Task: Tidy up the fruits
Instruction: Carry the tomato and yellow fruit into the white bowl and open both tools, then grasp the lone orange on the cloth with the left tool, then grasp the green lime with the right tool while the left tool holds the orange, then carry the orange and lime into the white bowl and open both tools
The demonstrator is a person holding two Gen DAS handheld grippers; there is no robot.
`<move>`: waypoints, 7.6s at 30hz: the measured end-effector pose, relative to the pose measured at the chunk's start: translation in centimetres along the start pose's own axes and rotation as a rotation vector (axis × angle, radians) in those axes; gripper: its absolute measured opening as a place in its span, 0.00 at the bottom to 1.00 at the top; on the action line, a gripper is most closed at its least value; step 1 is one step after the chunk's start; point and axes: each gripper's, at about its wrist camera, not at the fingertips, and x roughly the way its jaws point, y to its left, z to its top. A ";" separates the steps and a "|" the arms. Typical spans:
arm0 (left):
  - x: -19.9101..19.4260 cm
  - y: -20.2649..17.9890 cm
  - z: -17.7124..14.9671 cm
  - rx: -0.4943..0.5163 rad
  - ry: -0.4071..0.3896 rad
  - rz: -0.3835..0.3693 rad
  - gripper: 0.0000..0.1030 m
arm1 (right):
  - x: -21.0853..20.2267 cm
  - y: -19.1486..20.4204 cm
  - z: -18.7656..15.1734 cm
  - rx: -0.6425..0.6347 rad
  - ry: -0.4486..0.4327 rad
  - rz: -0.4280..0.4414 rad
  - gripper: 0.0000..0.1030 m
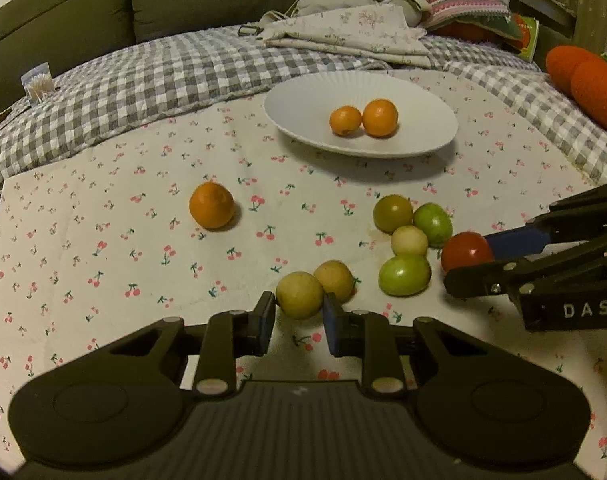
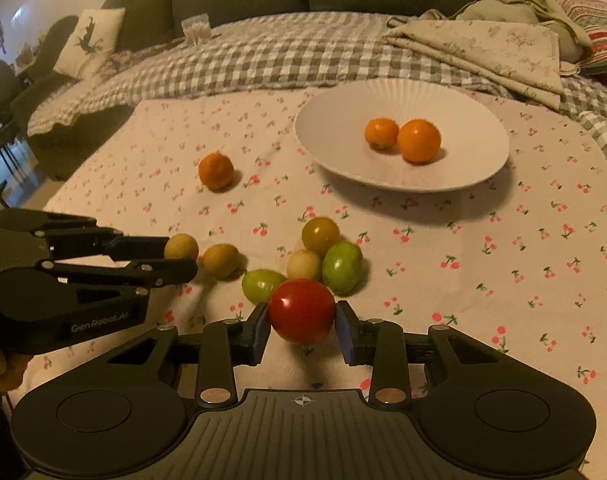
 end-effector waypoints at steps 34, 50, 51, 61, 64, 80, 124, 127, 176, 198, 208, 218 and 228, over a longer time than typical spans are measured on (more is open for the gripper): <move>0.9 -1.6 7.0 0.023 -0.199 0.002 0.23 | -1.6 -6.4 5.2 0.138 -0.192 -0.104 0.33; 5.8 -4.6 9.8 0.122 -0.209 -0.013 0.23 | 1.5 -8.2 7.4 0.114 -0.185 -0.123 0.33; 6.1 -4.5 9.9 0.119 -0.209 -0.013 0.23 | 1.6 -8.2 7.4 0.107 -0.185 -0.126 0.33; 8.1 -4.3 10.1 0.123 -0.197 -0.018 0.23 | 3.3 -8.4 7.8 0.066 -0.157 -0.136 0.33; 8.3 -4.2 10.2 0.120 -0.195 -0.026 0.24 | 3.6 -8.3 7.7 0.059 -0.148 -0.137 0.33; 6.1 -1.1 10.5 -0.017 -0.202 -0.073 0.40 | 0.5 -10.7 7.9 0.210 -0.244 -0.140 0.48; 1.5 5.9 5.1 -0.289 -0.027 0.107 0.75 | -3.3 -2.5 2.9 0.101 -0.158 0.029 0.85; 2.3 6.1 5.2 -0.300 -0.022 0.103 0.75 | -3.1 -2.3 2.7 0.095 -0.150 0.030 0.85; 3.9 6.1 5.5 -0.293 -0.014 0.111 0.30 | 4.2 -4.6 2.2 0.241 0.005 0.151 0.39; 3.0 6.3 5.7 -0.339 -0.039 0.058 0.30 | 1.2 -4.7 3.2 0.213 -0.070 0.086 0.25; 2.2 4.4 7.2 -0.304 -0.105 0.016 0.30 | -1.0 -6.9 4.3 0.255 -0.170 0.003 0.25; 3.5 -0.7 9.5 -0.162 -0.187 -0.042 0.30 | -0.4 -9.6 6.2 0.319 -0.251 -0.042 0.25; 6.9 -2.7 10.3 -0.051 -0.168 -0.046 0.31 | 2.1 -9.5 7.0 0.288 -0.224 -0.028 0.25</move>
